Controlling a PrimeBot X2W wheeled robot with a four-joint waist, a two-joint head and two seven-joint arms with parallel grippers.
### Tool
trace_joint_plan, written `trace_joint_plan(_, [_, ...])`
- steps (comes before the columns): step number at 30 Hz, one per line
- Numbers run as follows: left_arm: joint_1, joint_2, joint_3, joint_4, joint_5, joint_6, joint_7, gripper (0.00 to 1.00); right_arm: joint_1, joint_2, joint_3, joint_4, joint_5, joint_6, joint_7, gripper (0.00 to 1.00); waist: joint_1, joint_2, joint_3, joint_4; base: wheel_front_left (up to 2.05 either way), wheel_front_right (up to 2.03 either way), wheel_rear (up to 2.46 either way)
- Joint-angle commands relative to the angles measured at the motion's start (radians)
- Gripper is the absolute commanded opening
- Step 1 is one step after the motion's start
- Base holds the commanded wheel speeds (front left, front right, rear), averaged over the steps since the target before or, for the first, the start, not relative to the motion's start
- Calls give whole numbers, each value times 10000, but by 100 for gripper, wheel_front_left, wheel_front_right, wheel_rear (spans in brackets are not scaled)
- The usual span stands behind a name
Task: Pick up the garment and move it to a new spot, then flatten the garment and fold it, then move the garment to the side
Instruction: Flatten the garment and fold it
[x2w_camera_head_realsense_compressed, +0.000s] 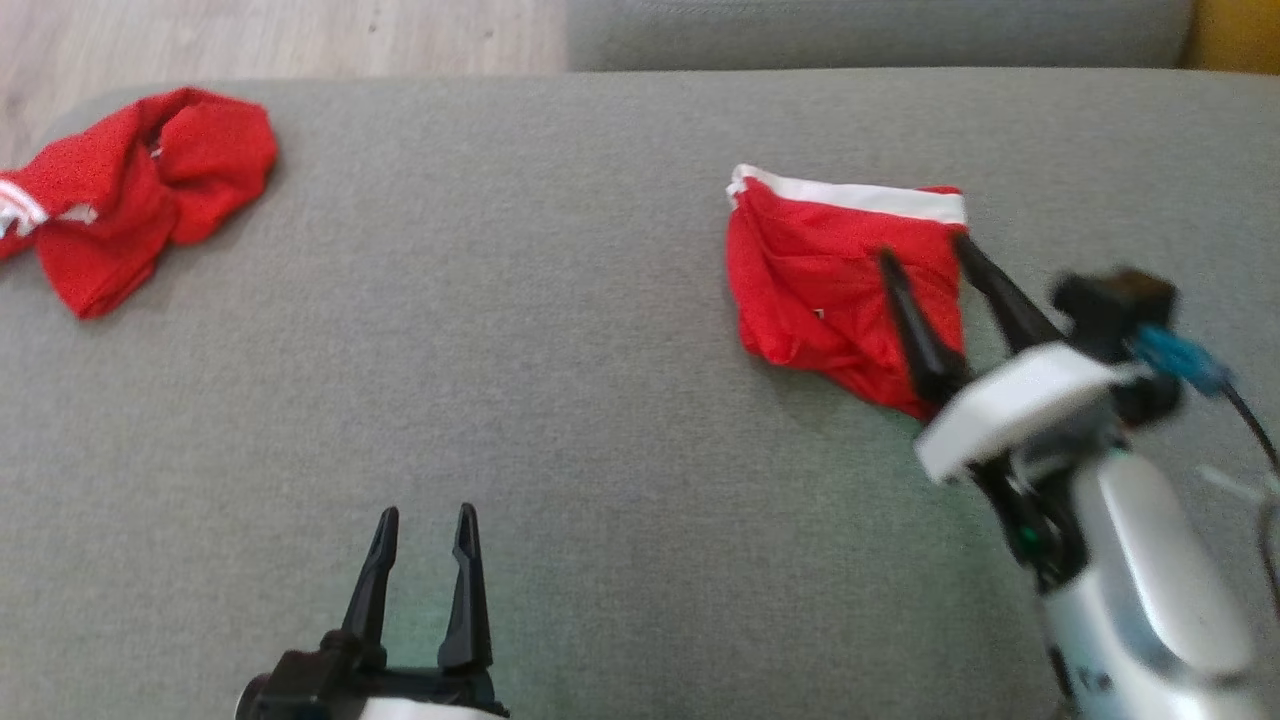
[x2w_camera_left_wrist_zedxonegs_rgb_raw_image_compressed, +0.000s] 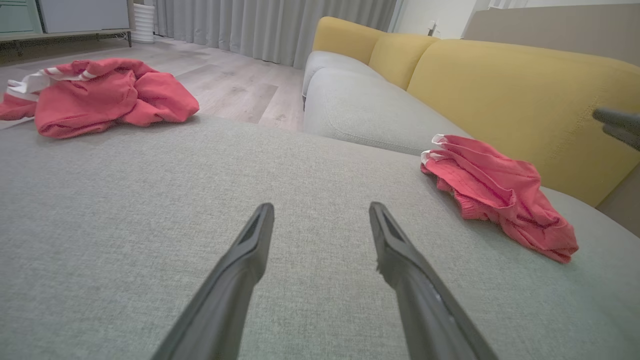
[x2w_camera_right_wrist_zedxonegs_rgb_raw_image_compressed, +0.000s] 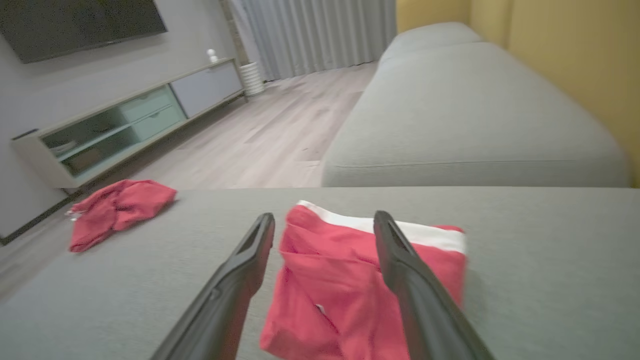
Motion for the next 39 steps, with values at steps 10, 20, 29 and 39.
trace_joint_plan(10, [-197, -41, 372, -519, 161, -98, -51, 100, 422, -258, -1456, -21, -1696, 75, -805, 0, 1, 0, 338, -74, 0, 0, 0])
trace_joint_plan(20, [-650, -41, 266, -385, 185, -168, -51, 100, -1758, -259, -929, 2871, -2030, 75, -947, 0, 1, 0, 1050, 368, 0, 0, 0])
trace_joint_plan(29, [-701, -41, 143, -340, 1, -35, -51, 100, -2347, -70, 262, 4597, -1920, 75, -1295, 0, 1, 0, 916, 660, 0, 0, 0])
trace_joint_plan(39, [-519, -41, 257, -354, -17, 24, -51, 100, -1792, 166, 2917, 4468, -1251, 75, -829, 0, 1, 0, 624, 588, 0, 0, 0])
